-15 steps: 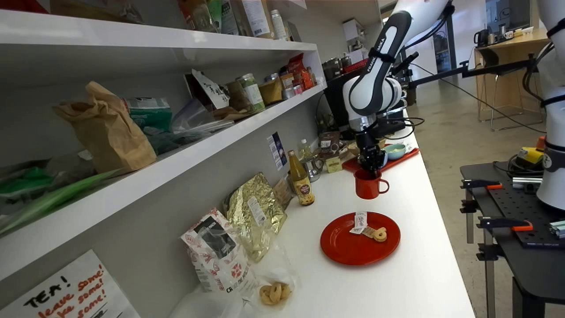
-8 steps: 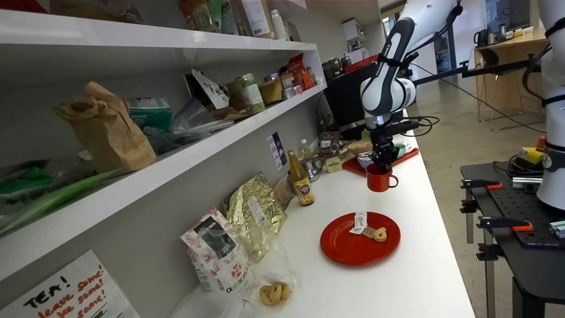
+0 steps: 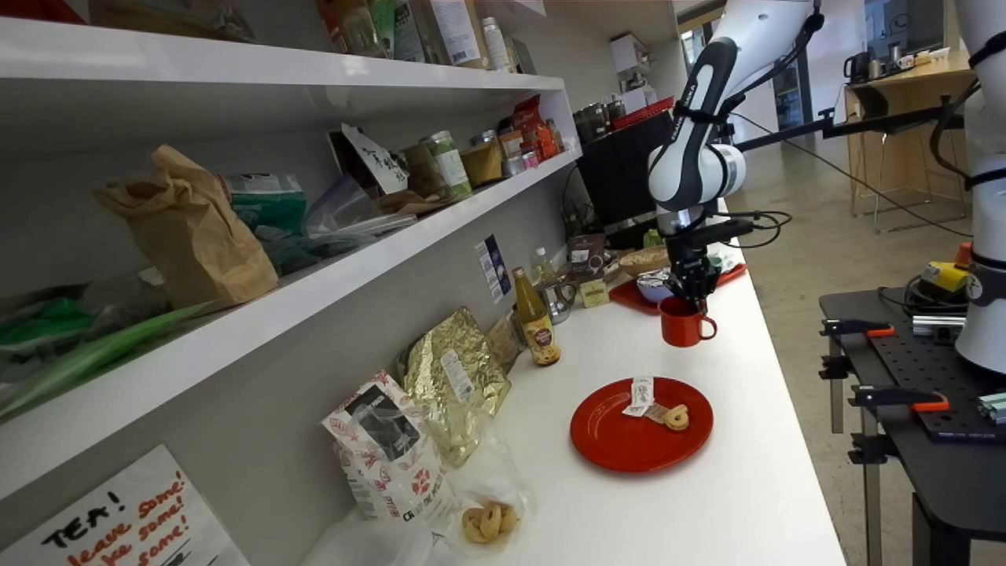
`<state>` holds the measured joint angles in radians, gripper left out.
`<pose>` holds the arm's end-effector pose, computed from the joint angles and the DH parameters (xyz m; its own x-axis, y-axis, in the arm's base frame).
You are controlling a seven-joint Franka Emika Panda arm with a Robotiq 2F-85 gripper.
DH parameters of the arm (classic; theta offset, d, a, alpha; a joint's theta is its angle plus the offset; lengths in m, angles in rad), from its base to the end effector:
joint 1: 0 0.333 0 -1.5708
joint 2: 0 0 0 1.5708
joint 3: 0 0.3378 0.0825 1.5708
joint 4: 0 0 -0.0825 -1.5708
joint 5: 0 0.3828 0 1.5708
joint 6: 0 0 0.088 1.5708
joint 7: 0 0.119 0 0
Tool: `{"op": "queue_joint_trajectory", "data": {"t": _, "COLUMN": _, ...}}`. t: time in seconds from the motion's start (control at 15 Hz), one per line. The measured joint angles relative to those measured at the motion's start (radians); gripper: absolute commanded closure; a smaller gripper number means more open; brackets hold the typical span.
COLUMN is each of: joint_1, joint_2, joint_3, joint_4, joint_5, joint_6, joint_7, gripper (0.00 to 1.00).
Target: Put the cup on the table
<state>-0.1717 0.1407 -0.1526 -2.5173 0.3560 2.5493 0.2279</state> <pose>0.4295 -0.1485 0.2281 0.6523 -0.7421 -0.1539 -0.7577 -0.6431 -0.1106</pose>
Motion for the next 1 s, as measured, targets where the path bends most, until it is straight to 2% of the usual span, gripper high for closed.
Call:
{"op": "queue_joint_trajectory", "data": {"t": 0.67, "joint_1": 0.001, "joint_2": 0.078, "joint_3": 0.035, "joint_4": -0.012, "joint_5": 0.124, "joint_6": 0.000, "joint_7": -0.005, "gripper": 0.98}}
{"op": "queue_joint_trajectory", "data": {"t": 1.0, "joint_1": 0.001, "joint_2": 0.117, "joint_3": 0.050, "joint_4": -0.008, "joint_5": 0.142, "joint_6": 0.000, "joint_7": -0.005, "gripper": 0.98}}
